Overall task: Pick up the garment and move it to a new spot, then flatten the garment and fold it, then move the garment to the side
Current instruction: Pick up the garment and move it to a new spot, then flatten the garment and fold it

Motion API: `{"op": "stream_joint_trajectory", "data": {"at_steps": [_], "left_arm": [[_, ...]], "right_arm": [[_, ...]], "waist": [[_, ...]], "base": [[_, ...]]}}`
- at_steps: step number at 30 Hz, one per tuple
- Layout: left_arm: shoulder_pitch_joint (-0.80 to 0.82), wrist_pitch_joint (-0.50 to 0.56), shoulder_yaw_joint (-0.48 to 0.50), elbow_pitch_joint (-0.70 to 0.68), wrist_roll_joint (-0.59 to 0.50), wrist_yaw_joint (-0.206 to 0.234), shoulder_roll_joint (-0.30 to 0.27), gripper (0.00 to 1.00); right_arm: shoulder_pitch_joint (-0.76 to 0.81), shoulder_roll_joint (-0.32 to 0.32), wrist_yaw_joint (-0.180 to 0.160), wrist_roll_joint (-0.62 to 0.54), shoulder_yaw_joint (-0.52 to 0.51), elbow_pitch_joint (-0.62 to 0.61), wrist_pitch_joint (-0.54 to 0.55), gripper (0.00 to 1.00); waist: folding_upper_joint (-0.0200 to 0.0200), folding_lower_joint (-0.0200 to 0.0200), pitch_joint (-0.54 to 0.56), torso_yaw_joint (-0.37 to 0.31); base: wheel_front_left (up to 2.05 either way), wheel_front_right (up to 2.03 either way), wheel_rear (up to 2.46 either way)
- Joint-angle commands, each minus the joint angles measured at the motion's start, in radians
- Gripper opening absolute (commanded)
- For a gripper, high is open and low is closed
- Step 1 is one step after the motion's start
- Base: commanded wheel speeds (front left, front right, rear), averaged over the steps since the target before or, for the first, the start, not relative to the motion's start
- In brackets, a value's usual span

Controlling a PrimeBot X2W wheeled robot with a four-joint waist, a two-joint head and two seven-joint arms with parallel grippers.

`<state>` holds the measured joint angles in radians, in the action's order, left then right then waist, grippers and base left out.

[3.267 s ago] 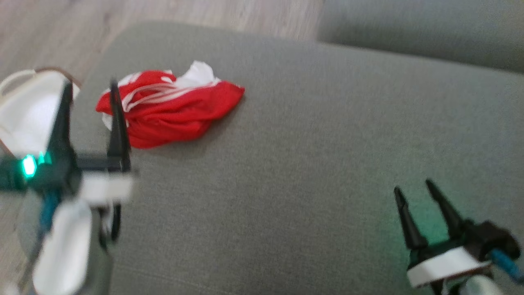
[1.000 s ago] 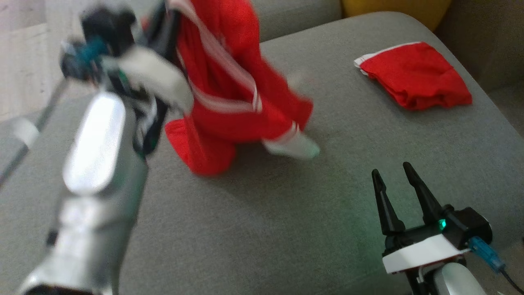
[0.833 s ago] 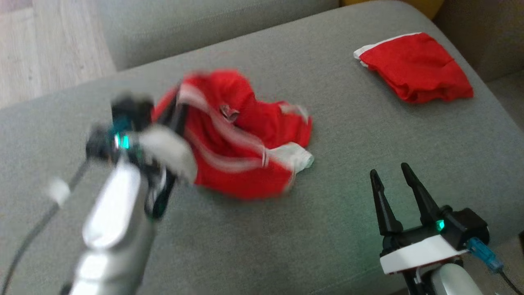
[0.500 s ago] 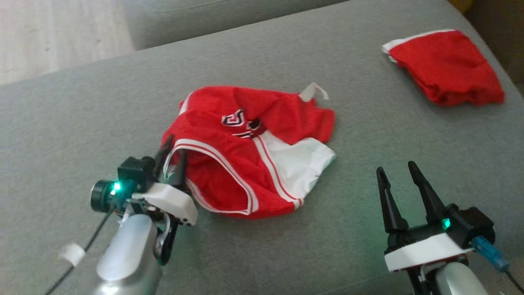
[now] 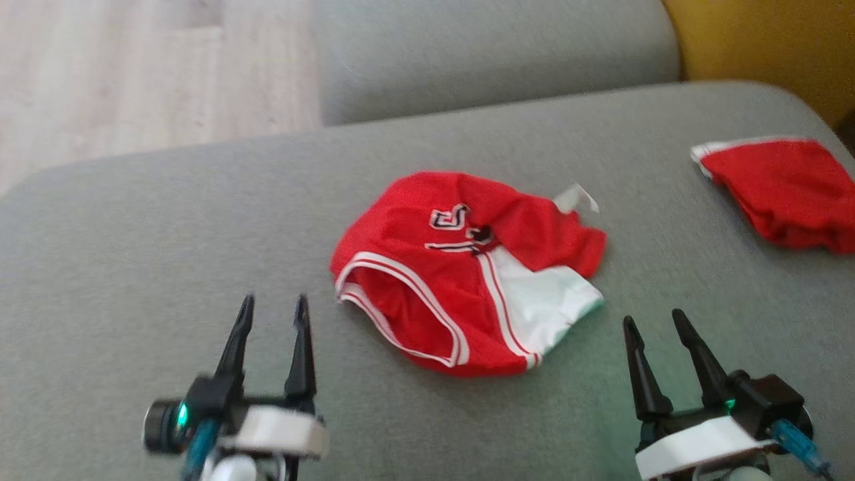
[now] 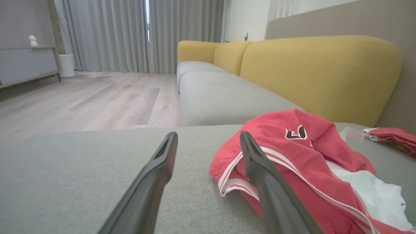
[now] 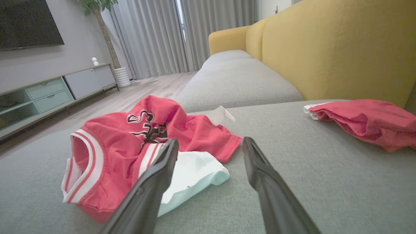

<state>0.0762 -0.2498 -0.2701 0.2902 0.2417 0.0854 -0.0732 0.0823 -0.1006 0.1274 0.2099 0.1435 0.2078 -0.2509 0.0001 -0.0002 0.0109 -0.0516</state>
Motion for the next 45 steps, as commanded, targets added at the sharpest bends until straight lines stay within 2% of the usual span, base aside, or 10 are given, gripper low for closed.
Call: {"op": "stream_joint_trajectory", "data": {"at_steps": [1, 2, 7, 12, 19, 45], "left_arm": [[-0.005, -0.012, 0.045, -0.076, -0.02, 0.009, 0.0, 1.0], [-0.005, -0.012, 0.045, -0.076, -0.02, 0.009, 0.0, 1.0], [-0.146, -0.012, 0.083, -0.25, -0.076, 0.018, 0.008, 1.0], [-0.259, -0.012, 0.107, -0.324, -0.108, 0.018, 0.015, 1.0], [-0.317, -0.012, 0.102, -0.329, -0.136, 0.005, 0.02, 1.0], [-0.333, -0.012, 0.085, -0.318, -0.153, 0.002, 0.023, 1.0]], "right_arm": [[-0.013, 0.003, 0.003, -0.003, 0.011, -0.031, -0.011, 1.0], [-0.013, 0.003, 0.003, -0.003, 0.011, -0.031, -0.011, 1.0], [0.023, 0.013, 0.003, -0.007, -0.007, -0.036, -0.011, 1.0], [0.061, 0.018, 0.003, -0.009, -0.013, -0.047, -0.011, 1.0], [0.089, 0.021, 0.003, -0.013, -0.011, -0.053, -0.011, 1.0], [0.088, 0.007, 0.003, -0.007, 0.005, -0.056, -0.011, 1.0]], "waist": [[-0.0001, 0.0002, 0.045, 0.044], [-0.0001, 0.0002, 0.045, 0.044], [-0.0001, 0.0002, 0.075, 0.074], [-0.0001, 0.0002, 0.096, 0.082], [-0.0001, 0.0002, 0.117, 0.082], [-0.0001, 0.0002, 0.126, 0.058]], "base": [[0.0, 0.0, 0.0], [0.0, 0.0, 0.0], [0.0, 0.0, 0.0], [0.0, 0.0, 0.0], [0.0, 0.0, 0.0], [0.0, 0.0, 0.0]]}}
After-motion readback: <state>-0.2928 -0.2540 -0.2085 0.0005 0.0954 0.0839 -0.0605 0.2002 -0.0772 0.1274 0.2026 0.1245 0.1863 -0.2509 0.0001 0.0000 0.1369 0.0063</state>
